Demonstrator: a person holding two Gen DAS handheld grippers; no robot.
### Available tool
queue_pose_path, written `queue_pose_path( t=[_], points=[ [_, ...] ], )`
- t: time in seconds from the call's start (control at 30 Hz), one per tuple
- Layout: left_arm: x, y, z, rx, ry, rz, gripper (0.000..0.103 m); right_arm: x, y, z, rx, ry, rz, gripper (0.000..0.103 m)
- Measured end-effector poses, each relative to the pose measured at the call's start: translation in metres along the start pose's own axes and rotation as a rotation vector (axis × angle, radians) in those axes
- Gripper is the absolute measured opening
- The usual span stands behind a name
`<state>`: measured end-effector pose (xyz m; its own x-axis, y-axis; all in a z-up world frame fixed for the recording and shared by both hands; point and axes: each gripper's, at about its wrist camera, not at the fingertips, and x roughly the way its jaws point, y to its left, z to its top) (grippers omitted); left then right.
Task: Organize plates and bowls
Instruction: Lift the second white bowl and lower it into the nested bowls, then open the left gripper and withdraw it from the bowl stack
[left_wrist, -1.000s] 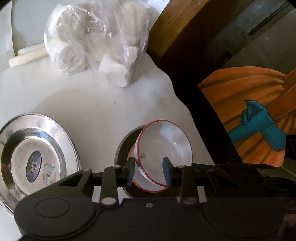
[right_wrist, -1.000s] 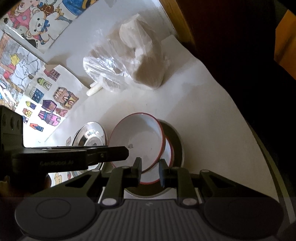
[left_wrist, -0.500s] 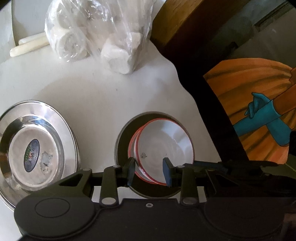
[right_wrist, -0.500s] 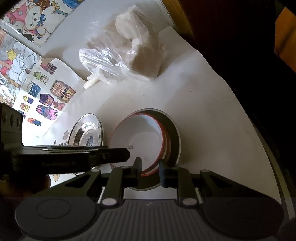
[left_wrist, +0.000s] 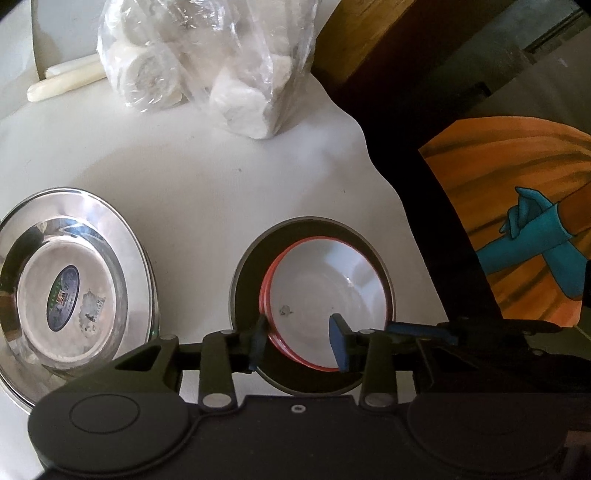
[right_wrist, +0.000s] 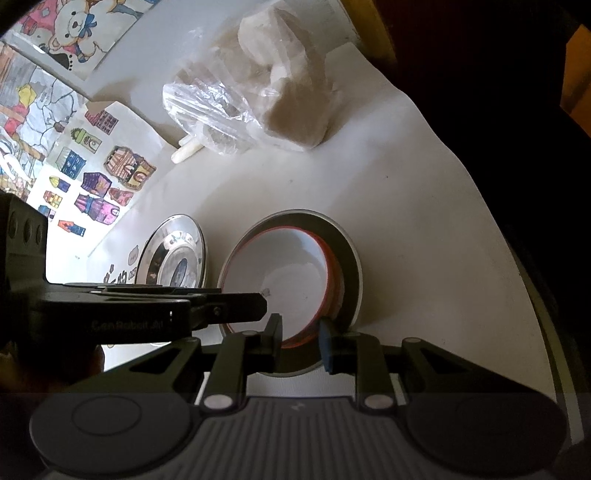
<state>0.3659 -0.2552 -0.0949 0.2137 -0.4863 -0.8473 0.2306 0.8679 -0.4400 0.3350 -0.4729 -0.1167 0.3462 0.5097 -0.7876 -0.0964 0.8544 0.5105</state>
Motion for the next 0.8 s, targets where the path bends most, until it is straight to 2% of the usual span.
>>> queue_pose_path(
  t=[0.1, 0.27, 0.4, 0.53, 0.6, 0.67, 0.73, 0.8],
  points=[
    [-0.001, 0.0, -0.001, -0.015, -0.004, 0.003, 0.041, 0.0, 0.0, 0.002, -0.023, 0.012, 0.007, 0.027],
    [-0.006, -0.003, -0.002, -0.037, -0.022, -0.004, 0.051, -0.005, 0.001, 0.008, -0.081, 0.028, 0.018, 0.036],
    [-0.018, -0.009, -0.005, -0.045, -0.068, 0.012, 0.058, -0.011, 0.0, 0.012, -0.123, 0.039, 0.037, 0.038],
    [-0.033, -0.01, -0.012, -0.067, -0.112, 0.029, 0.069, -0.019, 0.002, 0.015, -0.168, 0.03, 0.044, 0.052],
    [-0.04, -0.007, -0.014, -0.085, -0.129, 0.042, 0.072, -0.023, 0.002, 0.017, -0.179, 0.018, 0.042, 0.056],
    [-0.047, -0.005, -0.018, -0.098, -0.146, 0.061, 0.083, -0.027, 0.003, 0.017, -0.182, 0.002, 0.039, 0.064],
    [-0.055, -0.004, -0.02, -0.108, -0.167, 0.08, 0.101, -0.031, 0.003, 0.017, -0.184, -0.017, 0.034, 0.07],
    [-0.064, -0.005, -0.022, -0.115, -0.187, 0.096, 0.102, -0.038, 0.004, 0.018, -0.185, -0.043, 0.027, 0.077]
  ],
)
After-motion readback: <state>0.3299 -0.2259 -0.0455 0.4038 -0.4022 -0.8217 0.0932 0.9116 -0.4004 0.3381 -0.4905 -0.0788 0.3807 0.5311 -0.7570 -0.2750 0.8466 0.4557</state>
